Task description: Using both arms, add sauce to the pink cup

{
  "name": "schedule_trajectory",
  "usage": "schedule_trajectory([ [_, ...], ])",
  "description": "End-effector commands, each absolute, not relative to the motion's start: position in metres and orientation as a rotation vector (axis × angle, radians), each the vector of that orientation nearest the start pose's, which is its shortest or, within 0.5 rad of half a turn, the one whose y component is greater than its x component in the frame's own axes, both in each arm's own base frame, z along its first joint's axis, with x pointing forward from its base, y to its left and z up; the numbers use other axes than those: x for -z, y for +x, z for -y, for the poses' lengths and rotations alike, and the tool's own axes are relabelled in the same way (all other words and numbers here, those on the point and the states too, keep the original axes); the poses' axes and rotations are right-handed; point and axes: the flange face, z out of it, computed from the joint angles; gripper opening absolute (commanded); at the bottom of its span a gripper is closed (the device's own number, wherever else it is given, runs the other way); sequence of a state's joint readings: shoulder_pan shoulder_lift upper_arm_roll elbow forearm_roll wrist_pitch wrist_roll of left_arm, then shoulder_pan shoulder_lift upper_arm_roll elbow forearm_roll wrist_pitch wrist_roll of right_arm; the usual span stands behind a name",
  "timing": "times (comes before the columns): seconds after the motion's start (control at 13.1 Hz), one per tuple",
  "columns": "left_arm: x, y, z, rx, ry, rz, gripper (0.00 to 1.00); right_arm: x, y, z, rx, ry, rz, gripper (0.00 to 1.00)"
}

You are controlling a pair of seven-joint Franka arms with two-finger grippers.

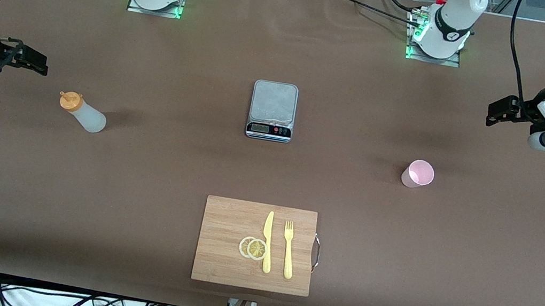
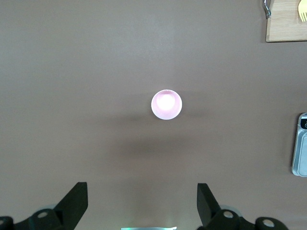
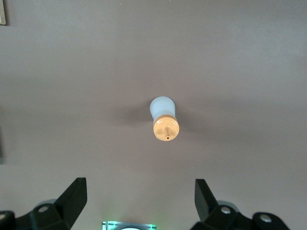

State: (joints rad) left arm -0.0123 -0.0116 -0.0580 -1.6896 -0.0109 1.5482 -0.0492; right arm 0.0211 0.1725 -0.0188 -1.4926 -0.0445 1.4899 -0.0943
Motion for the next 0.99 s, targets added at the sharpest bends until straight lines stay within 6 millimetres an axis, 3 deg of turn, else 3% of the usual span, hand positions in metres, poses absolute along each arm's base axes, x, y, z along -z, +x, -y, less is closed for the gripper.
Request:
schedule_trajectory([
  [0.0,-0.5802,0.5419,0.0376,-0.202,-3.112,-0.065,1.0,-0.5573,0.5907,0.0049,-0.264,-3.165,0.169,0.99],
  [0.91,-0.5814,0.5402,0.0406,-0.207,-3.11,-0.12,1.0,-0.5574,0.5909,0.0064,-0.262,-3.164,0.164,0.99],
])
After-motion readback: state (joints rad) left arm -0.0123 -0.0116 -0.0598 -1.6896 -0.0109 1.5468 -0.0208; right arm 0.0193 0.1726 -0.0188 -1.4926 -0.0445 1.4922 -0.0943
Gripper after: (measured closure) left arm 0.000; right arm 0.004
